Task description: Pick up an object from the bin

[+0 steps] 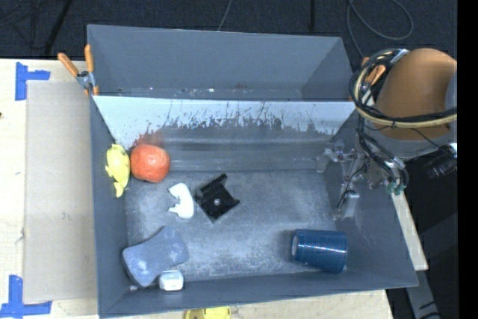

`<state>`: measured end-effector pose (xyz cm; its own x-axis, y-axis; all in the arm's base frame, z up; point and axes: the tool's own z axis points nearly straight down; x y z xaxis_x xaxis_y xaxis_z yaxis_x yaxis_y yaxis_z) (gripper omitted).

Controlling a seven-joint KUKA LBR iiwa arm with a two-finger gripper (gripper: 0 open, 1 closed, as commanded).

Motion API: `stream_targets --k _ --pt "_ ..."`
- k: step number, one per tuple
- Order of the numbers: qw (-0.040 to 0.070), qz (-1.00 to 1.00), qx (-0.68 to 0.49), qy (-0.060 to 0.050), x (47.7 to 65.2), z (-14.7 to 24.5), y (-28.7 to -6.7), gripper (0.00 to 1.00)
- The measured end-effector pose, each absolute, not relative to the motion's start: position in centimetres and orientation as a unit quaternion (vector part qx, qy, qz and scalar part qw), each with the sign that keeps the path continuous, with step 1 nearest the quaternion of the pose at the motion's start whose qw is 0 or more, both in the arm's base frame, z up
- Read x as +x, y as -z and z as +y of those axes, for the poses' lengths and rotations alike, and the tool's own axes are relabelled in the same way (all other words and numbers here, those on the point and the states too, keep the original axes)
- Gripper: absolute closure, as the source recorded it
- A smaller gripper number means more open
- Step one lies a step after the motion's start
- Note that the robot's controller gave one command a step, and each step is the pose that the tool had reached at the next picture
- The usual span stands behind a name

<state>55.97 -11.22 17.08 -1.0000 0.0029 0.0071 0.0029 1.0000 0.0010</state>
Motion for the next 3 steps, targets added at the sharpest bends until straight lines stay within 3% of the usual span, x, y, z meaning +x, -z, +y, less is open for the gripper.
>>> stream_targets --k 1,2,3 --pt "0.000 -1.000 0.000 0.000 56.1 -11.2 -17.6 0.00" --pt "0.000 -0.999 -0.043 0.000 49.9 -10.9 -15.6 0.00" --pt "0.002 -0.999 -0.038 0.000 47.3 -10.8 -9.9 0.00"
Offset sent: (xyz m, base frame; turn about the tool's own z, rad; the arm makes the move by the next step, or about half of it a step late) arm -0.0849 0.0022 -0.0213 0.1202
